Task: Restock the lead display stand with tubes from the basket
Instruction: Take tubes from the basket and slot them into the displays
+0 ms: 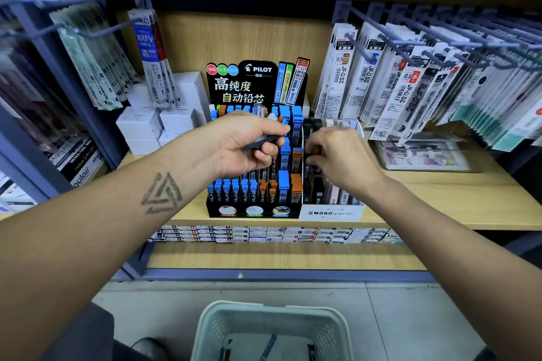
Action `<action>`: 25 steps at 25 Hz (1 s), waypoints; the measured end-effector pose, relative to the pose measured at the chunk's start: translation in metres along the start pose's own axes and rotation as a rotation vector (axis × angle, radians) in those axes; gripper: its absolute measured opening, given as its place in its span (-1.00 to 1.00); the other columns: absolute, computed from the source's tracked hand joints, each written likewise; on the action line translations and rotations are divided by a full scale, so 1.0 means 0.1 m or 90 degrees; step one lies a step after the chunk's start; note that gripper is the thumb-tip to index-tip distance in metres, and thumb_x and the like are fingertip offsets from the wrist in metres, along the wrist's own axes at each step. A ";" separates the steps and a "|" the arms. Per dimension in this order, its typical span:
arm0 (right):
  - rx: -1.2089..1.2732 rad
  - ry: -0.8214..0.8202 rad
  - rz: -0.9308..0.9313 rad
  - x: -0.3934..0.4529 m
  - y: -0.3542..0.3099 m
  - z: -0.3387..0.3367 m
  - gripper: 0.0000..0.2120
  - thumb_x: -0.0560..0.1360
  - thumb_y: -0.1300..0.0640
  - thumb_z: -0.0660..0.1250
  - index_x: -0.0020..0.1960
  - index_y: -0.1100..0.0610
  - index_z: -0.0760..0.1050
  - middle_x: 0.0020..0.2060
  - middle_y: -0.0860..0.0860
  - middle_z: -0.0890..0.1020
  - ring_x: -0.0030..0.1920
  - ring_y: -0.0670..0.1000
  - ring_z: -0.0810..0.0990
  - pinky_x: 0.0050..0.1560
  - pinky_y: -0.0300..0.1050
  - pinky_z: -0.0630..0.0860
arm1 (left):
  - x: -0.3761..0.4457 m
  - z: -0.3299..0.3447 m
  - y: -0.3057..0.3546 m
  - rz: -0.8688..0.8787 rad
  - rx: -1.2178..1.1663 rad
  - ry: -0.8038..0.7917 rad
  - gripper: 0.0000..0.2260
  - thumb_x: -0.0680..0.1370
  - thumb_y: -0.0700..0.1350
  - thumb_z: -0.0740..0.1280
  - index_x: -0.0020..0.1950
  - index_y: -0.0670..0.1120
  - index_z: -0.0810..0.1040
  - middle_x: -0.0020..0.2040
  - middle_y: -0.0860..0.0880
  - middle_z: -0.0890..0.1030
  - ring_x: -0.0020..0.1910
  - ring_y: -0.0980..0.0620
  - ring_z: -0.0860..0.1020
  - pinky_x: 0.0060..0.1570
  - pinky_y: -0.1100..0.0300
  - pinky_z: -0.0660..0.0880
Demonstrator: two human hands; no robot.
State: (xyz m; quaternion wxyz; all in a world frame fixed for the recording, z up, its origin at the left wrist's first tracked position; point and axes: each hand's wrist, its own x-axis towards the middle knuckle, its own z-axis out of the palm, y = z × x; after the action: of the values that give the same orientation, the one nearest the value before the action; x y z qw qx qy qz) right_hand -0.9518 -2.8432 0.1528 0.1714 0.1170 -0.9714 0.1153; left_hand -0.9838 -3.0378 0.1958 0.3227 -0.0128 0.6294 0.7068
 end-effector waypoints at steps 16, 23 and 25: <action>0.865 -0.051 0.294 0.02 -0.20 -0.23 -0.81 0.31 0.34 0.54 -0.09 0.22 0.68 -0.25 0.15 0.68 -0.25 0.02 0.63 -0.21 -0.20 0.57 | -0.07 0.03 -0.12 0.016 0.019 0.004 -0.75 0.64 -0.21 0.30 0.23 -0.35 0.49 -0.20 -0.26 0.65 -0.53 0.11 0.43 -0.59 0.35 0.32; 0.987 -0.067 0.326 0.06 -0.11 -0.33 -0.81 0.43 0.47 0.40 0.04 0.37 0.62 -0.18 0.23 0.69 -0.17 0.10 0.71 -0.10 -0.18 0.66 | -0.12 -0.15 -0.04 0.055 0.018 0.008 -0.92 0.57 -0.29 0.37 -0.11 -0.20 0.50 -0.28 -0.15 0.56 -0.55 0.16 0.34 -0.61 0.37 0.24; 0.984 -0.068 0.331 0.09 -0.16 -0.32 -0.81 0.43 0.47 0.41 0.03 0.36 0.63 -0.18 0.23 0.70 -0.16 0.10 0.72 -0.11 -0.19 0.66 | -0.13 -0.18 -0.05 0.089 0.051 0.038 -0.90 0.54 -0.31 0.40 -0.12 -0.19 0.51 -0.25 -0.19 0.59 -0.56 0.14 0.36 -0.61 0.36 0.24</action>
State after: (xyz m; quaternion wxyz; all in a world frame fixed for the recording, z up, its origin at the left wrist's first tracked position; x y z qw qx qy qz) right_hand -0.9465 -2.8515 0.1881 -0.0366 -0.0213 -0.6205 0.7831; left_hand -0.9778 -3.0598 0.1929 0.2540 0.0231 0.6659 0.7011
